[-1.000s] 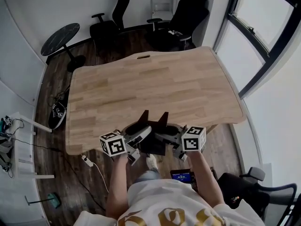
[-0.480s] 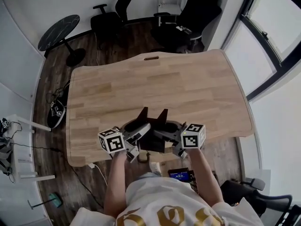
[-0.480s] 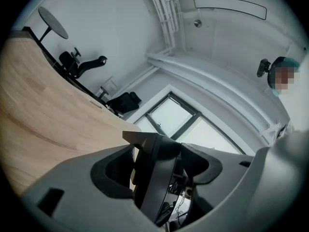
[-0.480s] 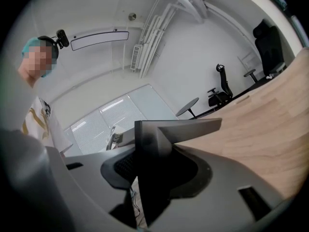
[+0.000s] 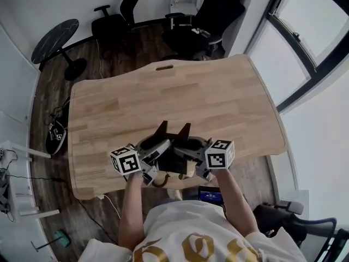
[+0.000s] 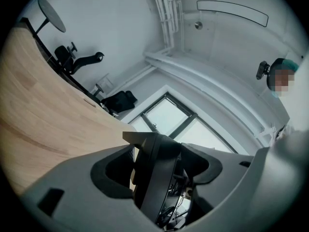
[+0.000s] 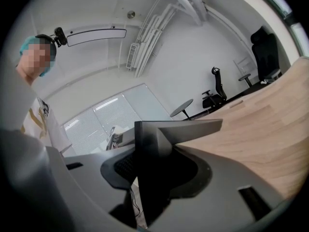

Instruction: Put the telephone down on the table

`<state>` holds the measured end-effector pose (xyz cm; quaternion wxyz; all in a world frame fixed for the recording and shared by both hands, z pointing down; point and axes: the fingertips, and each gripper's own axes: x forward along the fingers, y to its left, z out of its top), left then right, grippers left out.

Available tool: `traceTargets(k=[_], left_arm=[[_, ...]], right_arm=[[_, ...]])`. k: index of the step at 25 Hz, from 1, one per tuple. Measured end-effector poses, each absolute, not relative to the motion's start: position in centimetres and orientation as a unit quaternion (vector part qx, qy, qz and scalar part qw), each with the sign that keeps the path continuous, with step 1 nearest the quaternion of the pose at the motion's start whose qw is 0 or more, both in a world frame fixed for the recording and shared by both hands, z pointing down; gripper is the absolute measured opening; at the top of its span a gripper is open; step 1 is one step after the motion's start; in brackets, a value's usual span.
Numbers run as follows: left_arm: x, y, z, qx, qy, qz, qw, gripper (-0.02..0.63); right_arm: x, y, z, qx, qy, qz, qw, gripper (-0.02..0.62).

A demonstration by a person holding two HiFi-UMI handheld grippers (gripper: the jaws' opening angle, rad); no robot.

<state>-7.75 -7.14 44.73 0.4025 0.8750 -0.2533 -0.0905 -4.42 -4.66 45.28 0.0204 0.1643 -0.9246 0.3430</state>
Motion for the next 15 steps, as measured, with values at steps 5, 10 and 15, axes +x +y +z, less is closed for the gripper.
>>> traceTargets(k=[5, 10, 15], left_arm=[[-7.7, -8.3, 44.4, 0.877, -0.257, -0.088, 0.396, 0.278], [-7.3, -9.0, 45.4, 0.875, -0.255, -0.079, 0.403, 0.278], [-7.2, -9.5, 46.8, 0.87, -0.256, -0.079, 0.413, 0.278]], right_arm=[[-4.3, -5.8, 45.1, 0.172, -0.924, 0.341, 0.008, 0.159], [-3.9, -6.5, 46.1, 0.167, -0.923, 0.347, 0.006, 0.159], [-3.8, -7.1, 47.4, 0.167, -0.921, 0.352, 0.015, 0.16]])
